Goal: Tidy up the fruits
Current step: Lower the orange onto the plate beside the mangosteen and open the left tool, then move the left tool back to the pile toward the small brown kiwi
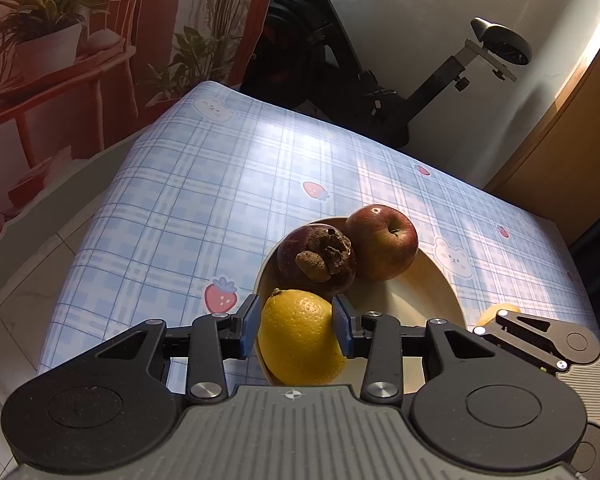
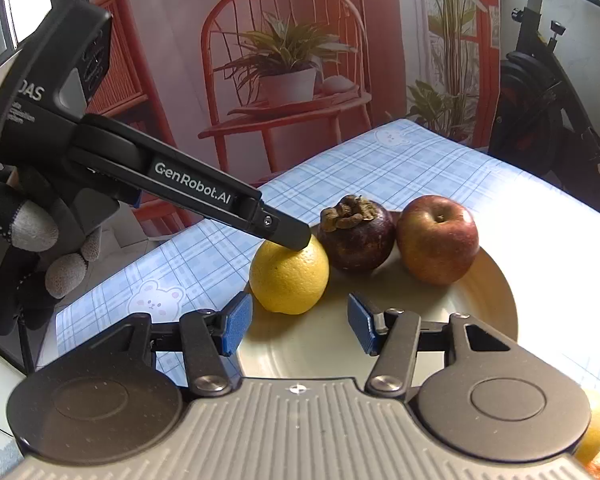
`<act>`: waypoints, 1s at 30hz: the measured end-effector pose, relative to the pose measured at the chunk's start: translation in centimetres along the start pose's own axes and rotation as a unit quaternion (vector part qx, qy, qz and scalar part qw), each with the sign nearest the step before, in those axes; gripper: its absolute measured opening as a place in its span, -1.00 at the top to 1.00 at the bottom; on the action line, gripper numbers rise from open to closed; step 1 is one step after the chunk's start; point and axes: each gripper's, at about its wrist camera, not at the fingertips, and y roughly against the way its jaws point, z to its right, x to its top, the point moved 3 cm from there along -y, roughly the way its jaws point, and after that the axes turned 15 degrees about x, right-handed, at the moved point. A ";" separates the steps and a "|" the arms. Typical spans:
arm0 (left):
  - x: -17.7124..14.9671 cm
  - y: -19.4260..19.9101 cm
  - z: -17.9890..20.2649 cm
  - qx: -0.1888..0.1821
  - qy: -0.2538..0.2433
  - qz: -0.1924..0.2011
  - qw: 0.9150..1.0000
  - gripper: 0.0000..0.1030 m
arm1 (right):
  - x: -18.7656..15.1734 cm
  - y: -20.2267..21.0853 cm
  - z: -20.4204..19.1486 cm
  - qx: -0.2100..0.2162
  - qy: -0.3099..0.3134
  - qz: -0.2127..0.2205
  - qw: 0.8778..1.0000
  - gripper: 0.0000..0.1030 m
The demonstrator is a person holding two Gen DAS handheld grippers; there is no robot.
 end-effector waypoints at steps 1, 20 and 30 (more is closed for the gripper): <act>0.0 0.1 0.1 0.004 -0.002 0.001 1.000 0.18 | -0.1 0.9 0.0 -0.007 0.001 0.009 1.000 -0.10; -0.9 3.0 2.1 0.055 0.026 0.042 0.997 0.19 | -7.9 17.2 6.7 -0.149 -0.114 0.132 0.973 -0.11; -3.0 6.7 9.7 0.016 -0.023 0.089 0.996 0.19 | -10.4 18.8 6.3 -0.146 -0.126 0.140 0.971 -0.11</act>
